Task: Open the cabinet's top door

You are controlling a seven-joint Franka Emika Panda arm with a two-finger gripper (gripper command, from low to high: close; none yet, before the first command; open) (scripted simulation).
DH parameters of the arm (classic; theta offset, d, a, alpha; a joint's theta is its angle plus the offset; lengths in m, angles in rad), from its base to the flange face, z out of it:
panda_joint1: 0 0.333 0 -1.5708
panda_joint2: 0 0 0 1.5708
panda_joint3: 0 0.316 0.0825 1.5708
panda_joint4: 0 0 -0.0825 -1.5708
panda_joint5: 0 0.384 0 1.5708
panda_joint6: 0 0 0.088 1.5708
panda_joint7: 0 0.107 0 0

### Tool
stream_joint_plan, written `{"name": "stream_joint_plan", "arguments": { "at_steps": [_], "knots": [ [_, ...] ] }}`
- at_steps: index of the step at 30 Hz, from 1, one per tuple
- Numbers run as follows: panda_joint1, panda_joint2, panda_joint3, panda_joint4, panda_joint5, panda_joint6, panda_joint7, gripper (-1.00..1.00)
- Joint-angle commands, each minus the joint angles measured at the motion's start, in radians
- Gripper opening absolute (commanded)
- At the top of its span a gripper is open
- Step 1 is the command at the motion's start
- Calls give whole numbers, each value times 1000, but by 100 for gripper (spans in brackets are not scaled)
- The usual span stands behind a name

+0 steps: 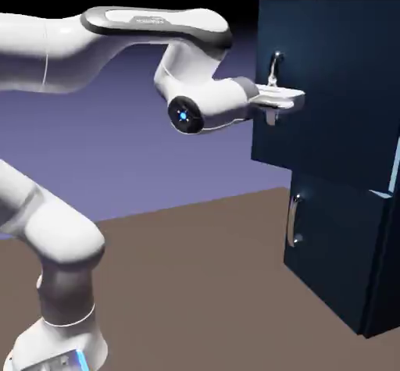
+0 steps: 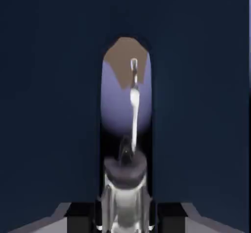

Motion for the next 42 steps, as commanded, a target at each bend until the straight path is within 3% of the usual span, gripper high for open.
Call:
{"name": "stream_joint_plan", "arguments": {
  "at_steps": [1, 11, 22, 32, 42],
  "knots": [
    [-1, -14, -13, -11, -42, -20, 29, -100],
    [-69, -118, -190, -60, -471, -354, 270, -100],
    [-25, -78, -498, 103, -786, -832, 354, -100],
    [250, -11, -853, 409, -964, -1235, 384, -100],
    [601, -84, -1126, 733, -1097, -1502, 461, -100]
  ]
}}
